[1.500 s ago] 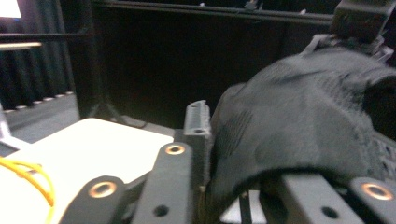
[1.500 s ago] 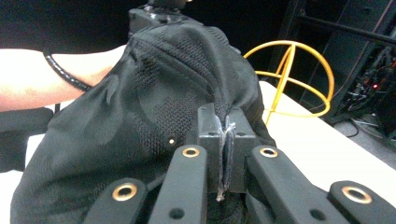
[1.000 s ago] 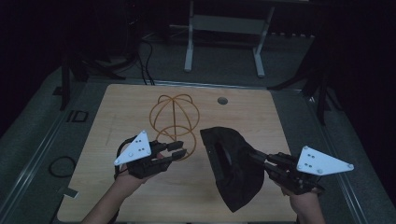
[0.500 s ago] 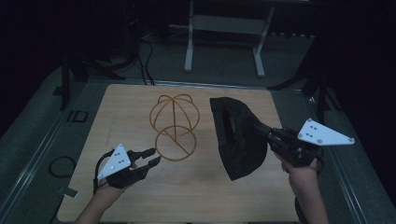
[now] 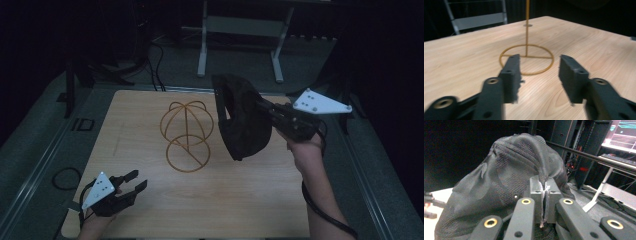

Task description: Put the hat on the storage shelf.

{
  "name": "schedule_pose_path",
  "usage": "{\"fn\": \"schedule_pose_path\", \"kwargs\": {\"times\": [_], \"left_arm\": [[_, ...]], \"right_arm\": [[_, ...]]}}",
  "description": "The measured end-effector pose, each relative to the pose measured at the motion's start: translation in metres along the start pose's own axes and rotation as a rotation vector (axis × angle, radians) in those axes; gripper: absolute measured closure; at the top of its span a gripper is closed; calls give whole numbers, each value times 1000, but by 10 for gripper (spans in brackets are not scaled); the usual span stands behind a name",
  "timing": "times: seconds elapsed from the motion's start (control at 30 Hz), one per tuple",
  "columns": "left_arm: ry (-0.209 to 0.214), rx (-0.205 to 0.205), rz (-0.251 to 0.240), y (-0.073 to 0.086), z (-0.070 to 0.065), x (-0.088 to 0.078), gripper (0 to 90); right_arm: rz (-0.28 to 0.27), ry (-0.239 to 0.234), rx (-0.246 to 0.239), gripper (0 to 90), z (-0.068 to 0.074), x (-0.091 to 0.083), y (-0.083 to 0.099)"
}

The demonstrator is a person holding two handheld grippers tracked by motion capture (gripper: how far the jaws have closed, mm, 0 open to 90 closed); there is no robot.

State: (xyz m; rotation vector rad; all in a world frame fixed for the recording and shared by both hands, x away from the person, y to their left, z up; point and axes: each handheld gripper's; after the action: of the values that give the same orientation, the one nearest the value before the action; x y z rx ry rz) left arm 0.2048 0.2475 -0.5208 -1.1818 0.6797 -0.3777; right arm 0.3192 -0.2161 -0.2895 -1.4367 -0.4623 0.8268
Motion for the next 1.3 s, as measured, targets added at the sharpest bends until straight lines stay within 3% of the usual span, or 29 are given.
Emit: {"fn": "schedule_pose_path", "kwargs": {"times": [0.07, 0.17, 0.27, 0.6, 0.87, 1.1, 1.3], "left_arm": [[-15, -34, 17, 6, 0, -2, 375], [-52, -50, 31, 12, 0, -3, 201], [-63, -75, 70, 17, 2, -3, 27], [-176, -150, 38, 29, 9, -15, 18], [-166, -149, 45, 33, 9, -15, 18], [-156, -149, 47, 35, 7, -14, 18], [-150, -135, 60, 36, 6, -12, 18]], "right_arm": [[6, 4, -6, 875, 0, 8, -6], [16, 7, -7, 875, 0, 21, -14], [25, 6, -8, 875, 1, 32, -20], [91, -41, -2, 874, 14, 75, -26], [184, -73, -27, 873, 31, 109, -17], [274, -88, -45, 871, 35, 134, -3], [302, -110, -25, 866, 37, 145, 2]]}}
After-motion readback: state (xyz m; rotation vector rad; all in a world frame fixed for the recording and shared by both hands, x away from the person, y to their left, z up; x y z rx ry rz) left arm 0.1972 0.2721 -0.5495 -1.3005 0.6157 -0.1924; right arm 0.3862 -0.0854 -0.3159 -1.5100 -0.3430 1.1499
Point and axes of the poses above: each handheld gripper's, and its own axes: x roughly forward along the jaws, y roughly out of its underside, z roughly to its left, and after that the axes turned 15 degrees about x, right-handed
